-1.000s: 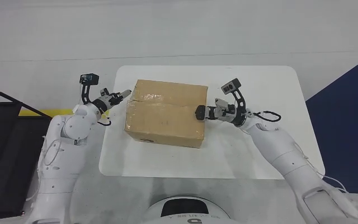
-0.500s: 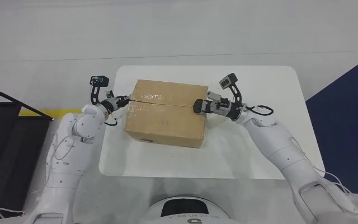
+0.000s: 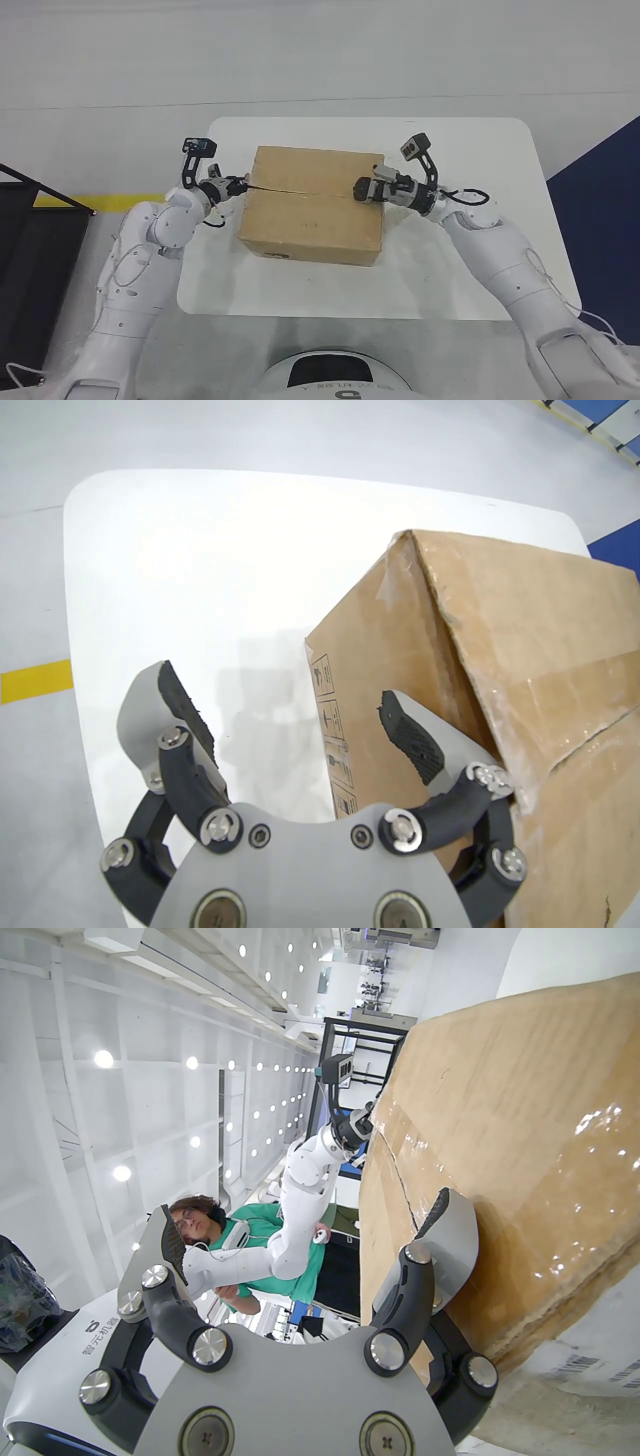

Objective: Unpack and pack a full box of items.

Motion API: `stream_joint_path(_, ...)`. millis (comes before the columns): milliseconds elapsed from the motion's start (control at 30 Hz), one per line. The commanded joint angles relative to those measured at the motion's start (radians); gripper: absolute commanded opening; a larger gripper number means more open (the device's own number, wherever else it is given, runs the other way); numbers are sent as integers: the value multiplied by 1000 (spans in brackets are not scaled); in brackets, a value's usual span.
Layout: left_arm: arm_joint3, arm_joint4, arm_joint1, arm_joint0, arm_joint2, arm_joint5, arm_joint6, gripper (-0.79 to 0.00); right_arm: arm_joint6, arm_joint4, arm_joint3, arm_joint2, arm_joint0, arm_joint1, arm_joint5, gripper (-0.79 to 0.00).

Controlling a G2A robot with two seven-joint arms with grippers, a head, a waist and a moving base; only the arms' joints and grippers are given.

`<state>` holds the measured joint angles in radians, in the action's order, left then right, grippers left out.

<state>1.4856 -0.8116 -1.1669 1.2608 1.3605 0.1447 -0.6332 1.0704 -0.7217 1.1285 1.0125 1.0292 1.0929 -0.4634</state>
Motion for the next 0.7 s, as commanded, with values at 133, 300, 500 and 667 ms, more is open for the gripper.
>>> stream_joint_path(133,9,8,-1,-5,-4,-18,15,0,15,26,40,58,41,-18,26,0)
stream_joint_path(300,41,2,3,5,46,-64,104,0,25,50,71,77,57,-23,50,0)
stream_joint_path(500,108,106,11,52,133,-6,133,0,35,60,72,83,51,-21,62,0)
stream_joint_path(667,146,78,21,98,128,129,99,0,45,60,53,93,40,-20,65,0)
